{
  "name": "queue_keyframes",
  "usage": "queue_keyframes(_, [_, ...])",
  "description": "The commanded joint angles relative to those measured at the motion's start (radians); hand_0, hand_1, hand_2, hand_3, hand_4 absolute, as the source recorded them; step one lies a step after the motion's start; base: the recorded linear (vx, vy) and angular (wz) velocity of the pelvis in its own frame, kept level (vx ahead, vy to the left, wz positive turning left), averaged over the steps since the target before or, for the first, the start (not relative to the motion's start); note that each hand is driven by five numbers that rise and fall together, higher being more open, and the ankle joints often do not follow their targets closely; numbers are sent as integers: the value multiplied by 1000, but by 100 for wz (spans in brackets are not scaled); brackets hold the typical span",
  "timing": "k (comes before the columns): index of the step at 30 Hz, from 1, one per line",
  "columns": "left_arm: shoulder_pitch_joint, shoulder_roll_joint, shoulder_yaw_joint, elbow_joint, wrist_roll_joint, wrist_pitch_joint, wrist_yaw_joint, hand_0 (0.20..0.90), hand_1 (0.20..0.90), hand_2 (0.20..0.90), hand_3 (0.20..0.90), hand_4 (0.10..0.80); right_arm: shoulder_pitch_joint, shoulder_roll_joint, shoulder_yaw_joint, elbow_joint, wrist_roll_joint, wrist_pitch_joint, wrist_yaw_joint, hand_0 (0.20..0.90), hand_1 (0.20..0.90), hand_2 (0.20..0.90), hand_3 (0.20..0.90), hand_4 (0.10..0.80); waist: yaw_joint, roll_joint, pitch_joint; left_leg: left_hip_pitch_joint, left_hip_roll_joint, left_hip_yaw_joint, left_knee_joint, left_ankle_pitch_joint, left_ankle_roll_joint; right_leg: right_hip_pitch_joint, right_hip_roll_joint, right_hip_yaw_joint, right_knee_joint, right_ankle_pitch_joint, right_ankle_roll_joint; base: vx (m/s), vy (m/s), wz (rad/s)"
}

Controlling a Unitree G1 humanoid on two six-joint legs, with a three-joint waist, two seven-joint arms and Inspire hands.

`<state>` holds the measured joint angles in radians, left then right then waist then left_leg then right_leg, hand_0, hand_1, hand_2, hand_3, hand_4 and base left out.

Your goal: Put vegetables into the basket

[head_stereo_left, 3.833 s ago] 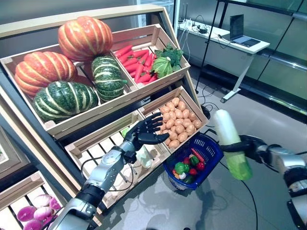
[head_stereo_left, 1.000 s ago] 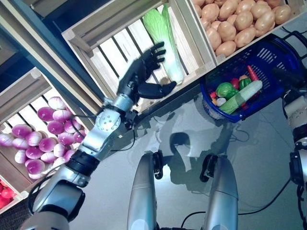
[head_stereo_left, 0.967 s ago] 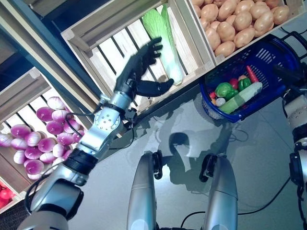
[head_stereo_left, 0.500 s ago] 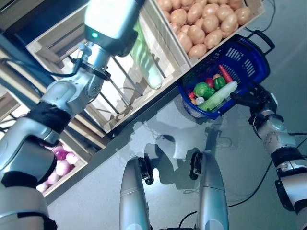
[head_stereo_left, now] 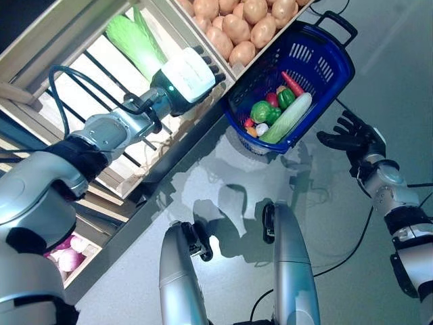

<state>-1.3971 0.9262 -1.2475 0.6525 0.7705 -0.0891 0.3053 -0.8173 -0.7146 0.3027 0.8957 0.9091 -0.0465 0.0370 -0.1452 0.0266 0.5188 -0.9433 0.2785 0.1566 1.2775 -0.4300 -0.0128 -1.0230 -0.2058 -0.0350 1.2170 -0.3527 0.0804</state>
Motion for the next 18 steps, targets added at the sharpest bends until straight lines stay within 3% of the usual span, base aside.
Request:
queue_keyframes(1, [-206,83,15,30,-19,112,-30,900,900,900,900,800,-29,-84,-37,-74,31,-96,31,900,900,900,900,800,-11,9,1,-4,7,-41,-104,86,-27,83,-79,-18,-56,68,-12,0,0,0])
queue_keyframes(18, [-147,39,82,127,22,160,-114,900,900,900,900,800,-49,-64,-53,-68,62,-91,41,900,900,900,900,800,0,9,1,-49,11,-56,-74,75,-36,47,-107,-24,-14,44,-5,0,2,0])
